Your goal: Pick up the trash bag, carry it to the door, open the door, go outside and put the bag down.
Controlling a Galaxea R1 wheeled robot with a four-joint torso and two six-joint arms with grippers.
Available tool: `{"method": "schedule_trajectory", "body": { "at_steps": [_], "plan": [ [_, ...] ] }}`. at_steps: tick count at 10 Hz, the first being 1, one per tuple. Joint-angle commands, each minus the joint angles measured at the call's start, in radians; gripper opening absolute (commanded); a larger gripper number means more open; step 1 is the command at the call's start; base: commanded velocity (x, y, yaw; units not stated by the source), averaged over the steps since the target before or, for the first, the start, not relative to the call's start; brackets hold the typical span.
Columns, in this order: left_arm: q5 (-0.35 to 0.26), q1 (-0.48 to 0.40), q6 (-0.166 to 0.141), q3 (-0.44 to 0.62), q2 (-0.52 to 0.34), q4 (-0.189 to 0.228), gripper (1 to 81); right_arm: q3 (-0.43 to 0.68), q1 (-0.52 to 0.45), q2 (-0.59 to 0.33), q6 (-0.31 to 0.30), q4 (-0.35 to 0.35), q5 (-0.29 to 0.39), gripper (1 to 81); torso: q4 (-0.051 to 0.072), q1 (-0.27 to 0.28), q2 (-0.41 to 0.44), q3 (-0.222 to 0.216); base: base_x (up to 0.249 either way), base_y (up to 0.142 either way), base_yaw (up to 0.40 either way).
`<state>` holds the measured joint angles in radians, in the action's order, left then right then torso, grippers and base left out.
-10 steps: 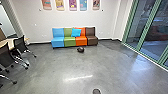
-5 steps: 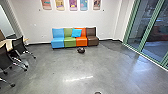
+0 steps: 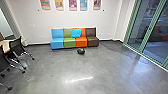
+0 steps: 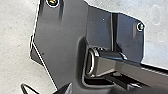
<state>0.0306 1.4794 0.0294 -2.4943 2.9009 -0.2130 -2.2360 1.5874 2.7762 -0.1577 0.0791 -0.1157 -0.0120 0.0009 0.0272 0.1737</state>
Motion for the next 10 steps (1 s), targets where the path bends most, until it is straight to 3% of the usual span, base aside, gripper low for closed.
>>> {"method": "schedule_trajectory", "body": {
  "at_steps": [1,10],
  "plan": [
    [-0.064,-0.029,0.006,0.008,-0.006,-0.003,81.1,0.015,-0.026,-0.01,0.003,0.001,0.054,81.1,0.0,0.0,0.0,0.0,0.156,0.0,0.0],
    [-0.064,-0.029,0.007,0.009,-0.004,0.0,81.1,0.012,-0.022,-0.008,0.003,0.002,0.054,81.1,0.0,0.0,0.0,0.0,0.164,0.0,0.0]
  ]
}}
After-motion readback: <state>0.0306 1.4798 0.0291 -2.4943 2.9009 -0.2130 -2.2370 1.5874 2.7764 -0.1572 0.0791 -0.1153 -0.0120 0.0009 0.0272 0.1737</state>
